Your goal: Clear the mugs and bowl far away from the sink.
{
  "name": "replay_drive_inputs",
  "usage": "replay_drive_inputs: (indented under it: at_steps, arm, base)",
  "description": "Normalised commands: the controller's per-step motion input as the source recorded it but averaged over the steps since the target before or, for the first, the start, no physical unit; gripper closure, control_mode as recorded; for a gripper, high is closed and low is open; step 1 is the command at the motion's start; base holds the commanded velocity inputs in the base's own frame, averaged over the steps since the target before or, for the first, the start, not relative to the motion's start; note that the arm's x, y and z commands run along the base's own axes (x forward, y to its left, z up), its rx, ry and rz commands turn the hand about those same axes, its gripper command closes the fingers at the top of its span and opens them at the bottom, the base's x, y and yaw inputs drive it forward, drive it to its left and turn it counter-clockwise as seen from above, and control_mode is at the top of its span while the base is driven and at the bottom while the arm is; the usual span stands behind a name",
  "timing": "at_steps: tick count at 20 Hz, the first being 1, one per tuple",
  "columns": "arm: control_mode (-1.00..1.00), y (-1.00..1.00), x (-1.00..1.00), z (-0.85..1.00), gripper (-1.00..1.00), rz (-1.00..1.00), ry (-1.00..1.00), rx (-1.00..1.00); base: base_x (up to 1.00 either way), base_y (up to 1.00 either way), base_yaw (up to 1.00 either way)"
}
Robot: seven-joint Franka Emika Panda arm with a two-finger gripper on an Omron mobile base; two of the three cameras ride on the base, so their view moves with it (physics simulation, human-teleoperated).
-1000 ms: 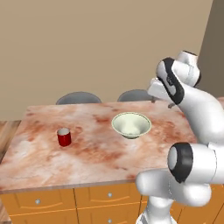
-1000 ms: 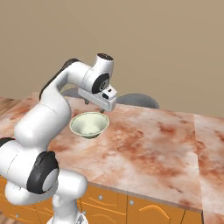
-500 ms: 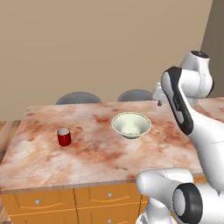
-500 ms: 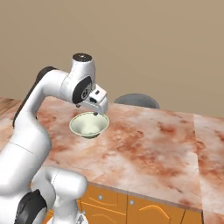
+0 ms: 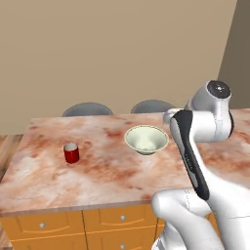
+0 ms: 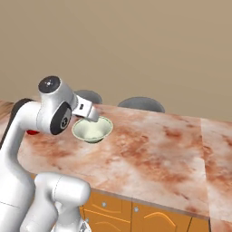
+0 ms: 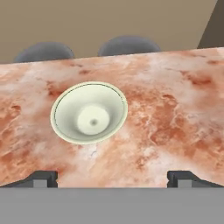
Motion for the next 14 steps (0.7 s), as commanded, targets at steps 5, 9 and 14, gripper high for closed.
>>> replay_drive_inputs:
  at_steps: [5,9,14]
  arm:
    - [-1.00,0.11,-0.14,0.00,-1.00,0.04,-0.19,-0.04]
    - [1.00,0.04,-0.24,0.19,-1.00,0.02,-0.14,0.00]
    - [1.00,0.00,0.00,0.00,-1.00,0.00,0.00,0.00]
  base:
    - [0.00,0.00,0.00]
    - [-0.14,0.00,0.01]
    - [-0.54,0.25,0.17]
